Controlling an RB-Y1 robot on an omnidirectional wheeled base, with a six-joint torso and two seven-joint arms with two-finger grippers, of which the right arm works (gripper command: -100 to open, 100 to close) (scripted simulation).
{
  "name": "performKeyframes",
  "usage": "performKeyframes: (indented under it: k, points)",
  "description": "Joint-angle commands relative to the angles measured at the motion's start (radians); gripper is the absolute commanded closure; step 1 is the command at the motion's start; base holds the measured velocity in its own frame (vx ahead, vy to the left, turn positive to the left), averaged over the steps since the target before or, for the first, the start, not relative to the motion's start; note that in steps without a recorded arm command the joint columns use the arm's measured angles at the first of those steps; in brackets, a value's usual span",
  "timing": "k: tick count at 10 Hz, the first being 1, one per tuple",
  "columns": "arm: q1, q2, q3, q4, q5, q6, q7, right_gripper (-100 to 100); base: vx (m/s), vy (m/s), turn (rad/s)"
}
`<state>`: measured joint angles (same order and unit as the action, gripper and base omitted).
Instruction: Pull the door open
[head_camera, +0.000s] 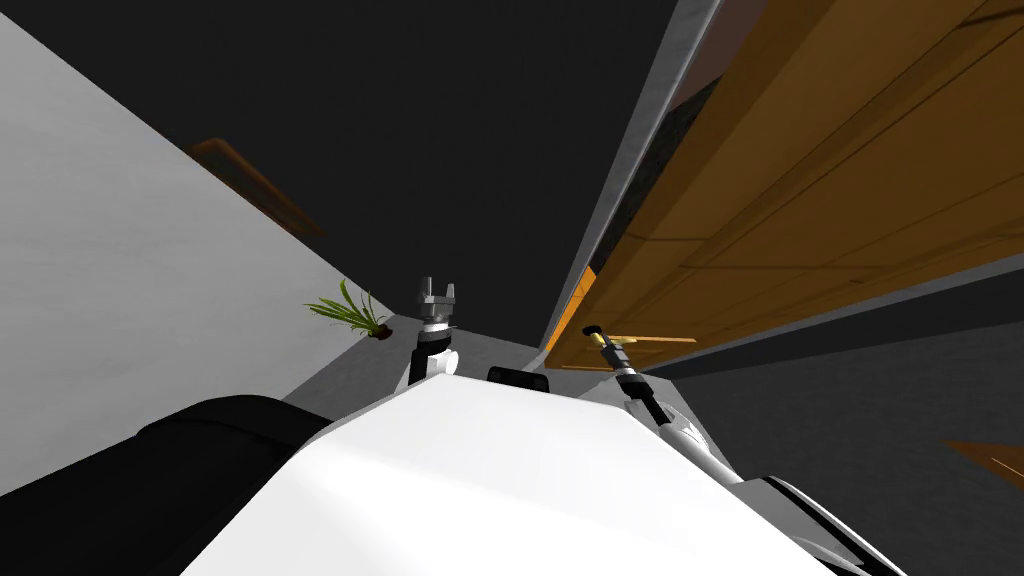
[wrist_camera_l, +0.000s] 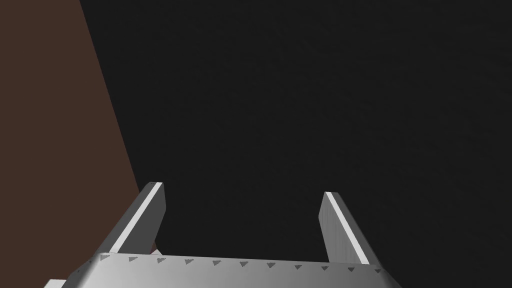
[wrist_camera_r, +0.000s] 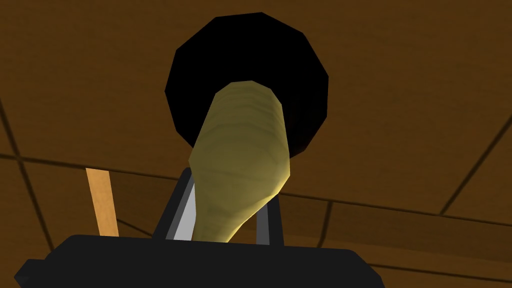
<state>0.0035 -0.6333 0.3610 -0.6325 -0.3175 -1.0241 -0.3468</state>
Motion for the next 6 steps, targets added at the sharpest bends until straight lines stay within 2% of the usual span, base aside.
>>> performKeyframes:
  k: [1,2,3,4,6]
  points:
    - [0.015,-0.018,0.011,-0.004,-0.004,-0.029,-0.011,100,-0.170,-0.072,0.135]
    - [0.019,-0.023,0.015,-0.003,-0.005,-0.037,-0.014,100,-0.164,-0.056,0.091]
    - [0.019,-0.019,0.011,-0.014,-0.005,-0.021,-0.010,100,-0.066,-0.025,0.016]
    - [0.032,-0.027,0.023,-0.003,-0.010,-0.048,-0.016,100,-0.128,-0.068,0.151]
    - [0.047,-0.039,0.037,0.008,-0.019,-0.084,-0.023,100,-0.198,-0.106,0.226]
